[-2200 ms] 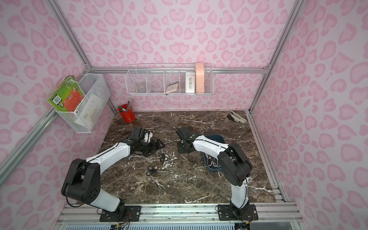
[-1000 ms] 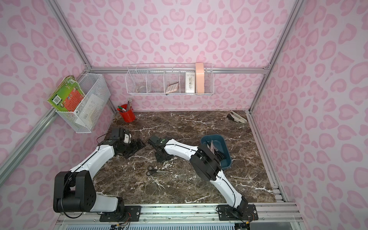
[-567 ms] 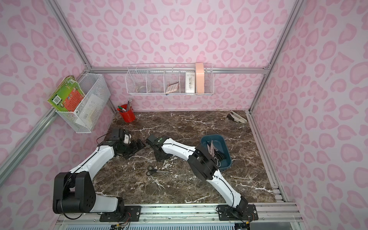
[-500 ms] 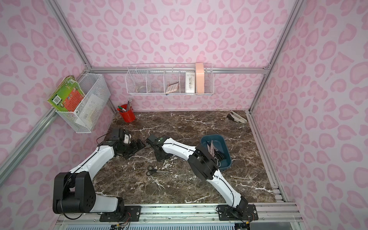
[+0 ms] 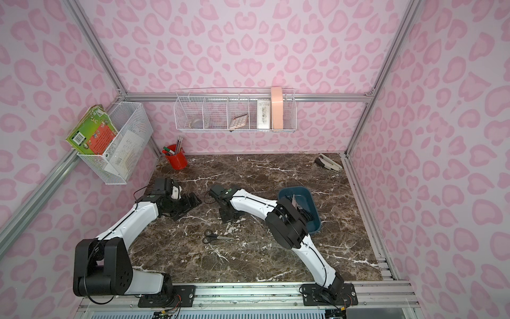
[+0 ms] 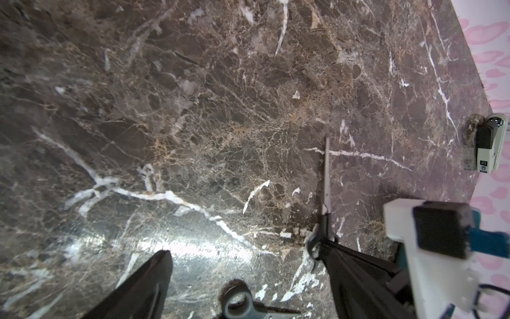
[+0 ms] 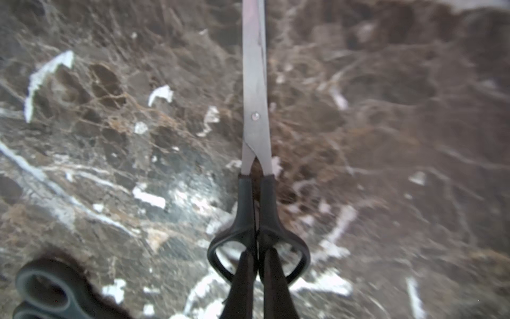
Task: Put the scissors into the storage box
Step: Pick up the scissors from the center of the board, then place the scissors in the storage box.
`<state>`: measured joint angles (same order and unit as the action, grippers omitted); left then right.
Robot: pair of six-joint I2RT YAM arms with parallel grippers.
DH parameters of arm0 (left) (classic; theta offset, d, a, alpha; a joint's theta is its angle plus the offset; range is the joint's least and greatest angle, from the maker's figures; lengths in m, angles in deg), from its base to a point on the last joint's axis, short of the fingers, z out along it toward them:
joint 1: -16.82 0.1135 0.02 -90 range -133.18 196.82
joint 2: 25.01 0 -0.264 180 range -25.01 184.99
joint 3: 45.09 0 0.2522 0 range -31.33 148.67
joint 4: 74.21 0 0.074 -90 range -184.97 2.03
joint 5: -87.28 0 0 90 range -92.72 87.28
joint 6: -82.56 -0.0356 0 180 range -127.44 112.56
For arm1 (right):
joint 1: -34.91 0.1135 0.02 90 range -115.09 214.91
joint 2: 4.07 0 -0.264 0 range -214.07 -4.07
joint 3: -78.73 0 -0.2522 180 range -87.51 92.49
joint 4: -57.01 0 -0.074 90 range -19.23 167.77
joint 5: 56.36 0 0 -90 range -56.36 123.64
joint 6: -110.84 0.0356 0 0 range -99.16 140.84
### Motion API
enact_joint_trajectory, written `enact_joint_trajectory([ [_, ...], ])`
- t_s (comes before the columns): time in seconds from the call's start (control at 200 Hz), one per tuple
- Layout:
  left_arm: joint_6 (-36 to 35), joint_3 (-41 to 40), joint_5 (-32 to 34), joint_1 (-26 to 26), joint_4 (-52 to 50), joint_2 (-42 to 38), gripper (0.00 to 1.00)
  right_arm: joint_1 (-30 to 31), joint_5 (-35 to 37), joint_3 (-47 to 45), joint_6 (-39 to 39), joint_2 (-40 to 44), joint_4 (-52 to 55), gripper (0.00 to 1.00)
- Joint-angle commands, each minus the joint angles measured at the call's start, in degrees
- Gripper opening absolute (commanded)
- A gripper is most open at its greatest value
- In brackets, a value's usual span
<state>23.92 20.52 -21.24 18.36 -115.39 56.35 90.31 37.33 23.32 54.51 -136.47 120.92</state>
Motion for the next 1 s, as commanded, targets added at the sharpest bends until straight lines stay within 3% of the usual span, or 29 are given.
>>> enact_joint_trajectory([
  [0.0,-0.48,0.16,0.06,0.05,-0.33,0.35,0.93,-0.43,0.38,-1.81,-0.81,5.04,-1.99,0.00],
  [0.17,-0.59,0.17,-0.15,0.08,-0.19,0.81,0.93,-1.60,0.88,-8.83,-0.01,12.63,-2.89,0.00],
  [0.325,-0.76,0.13,-0.91,0.05,0.24,1.78,0.93,-3.98,2.29,-22.27,1.31,24.00,-4.10,0.00],
  [0.59,-0.93,0.25,-3.63,-0.20,0.80,3.46,0.92,-14.38,4.14,-42.49,-0.67,43.25,-3.75,0.00],
  [0.84,-1.47,0.09,-3.10,-0.80,-0.26,3.12,0.92,-27.11,2.88,-54.54,-4.07,53.06,-6.73,0.00],
  [0.995,-1.70,-0.25,-2.49,-1.10,-0.88,2.86,0.92,-31.21,0.10,-58.10,-6.12,53.32,-10.81,0.00],
])
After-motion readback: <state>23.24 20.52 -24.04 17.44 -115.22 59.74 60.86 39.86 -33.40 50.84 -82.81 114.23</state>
